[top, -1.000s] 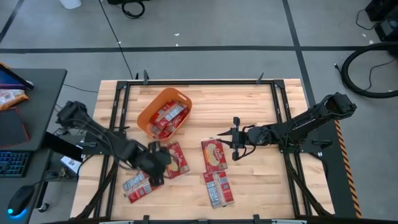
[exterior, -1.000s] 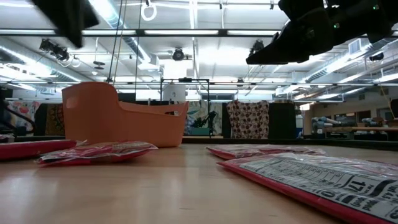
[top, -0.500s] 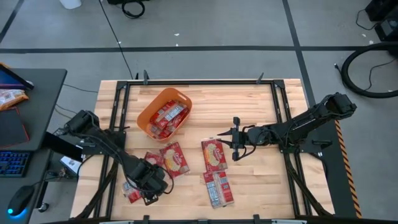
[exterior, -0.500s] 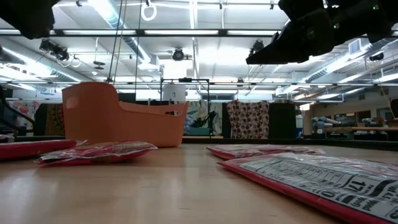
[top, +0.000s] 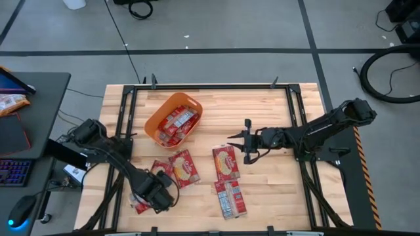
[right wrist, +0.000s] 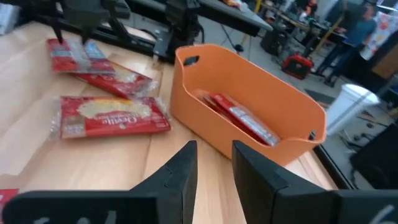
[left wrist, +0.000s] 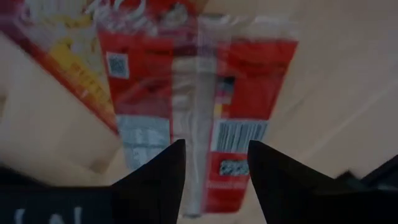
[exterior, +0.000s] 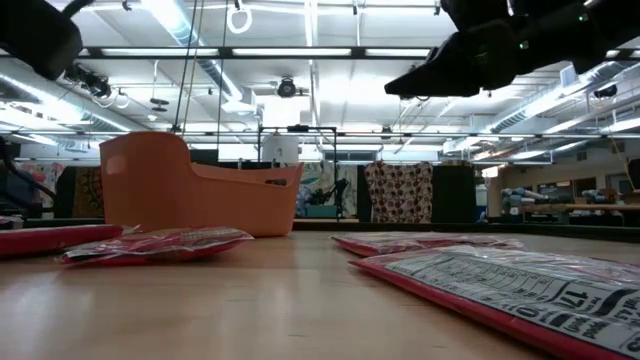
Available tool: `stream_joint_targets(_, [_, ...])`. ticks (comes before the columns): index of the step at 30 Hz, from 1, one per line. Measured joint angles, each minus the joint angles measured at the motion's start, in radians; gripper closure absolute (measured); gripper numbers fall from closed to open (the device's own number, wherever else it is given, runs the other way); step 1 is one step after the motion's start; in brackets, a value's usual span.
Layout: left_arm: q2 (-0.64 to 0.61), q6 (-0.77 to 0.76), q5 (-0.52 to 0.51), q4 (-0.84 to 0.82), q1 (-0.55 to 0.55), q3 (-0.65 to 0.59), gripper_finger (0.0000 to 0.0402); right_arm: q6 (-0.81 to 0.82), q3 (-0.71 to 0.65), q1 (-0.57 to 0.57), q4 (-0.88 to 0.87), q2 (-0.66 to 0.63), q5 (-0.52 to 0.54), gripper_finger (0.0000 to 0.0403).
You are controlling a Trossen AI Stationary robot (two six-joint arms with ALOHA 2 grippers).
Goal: Sort popcorn bags into baskets
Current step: Put the red popcorn bag into the orange bin
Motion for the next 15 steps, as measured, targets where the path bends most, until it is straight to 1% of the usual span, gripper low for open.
stream_joint_targets(2, [0.014,0.006,-0.021,0.015,-0.012,0.000,0.0225,-0.001,0.000,-0.011,0.002,0.000,-0.037,0.0298])
stream_joint_targets(5, [0.021,0.024,-0.034,-0.004,-0.031,-0.003,0.0225,0.000,0.000,-0.020,0.004,0.000,-0.063,0.0298])
stream_joint_targets(10, [0.041,0.022,-0.051,-0.001,-0.048,-0.036,0.0225,0.021,0.000,-0.020,0.003,0.000,-0.070,0.0298])
stream_joint_targets(15, [0.065,0.035,-0.066,0.053,-0.054,-0.062,0.0226,0.034,0.000,-0.019,-0.002,0.000,-0.071,0.0298])
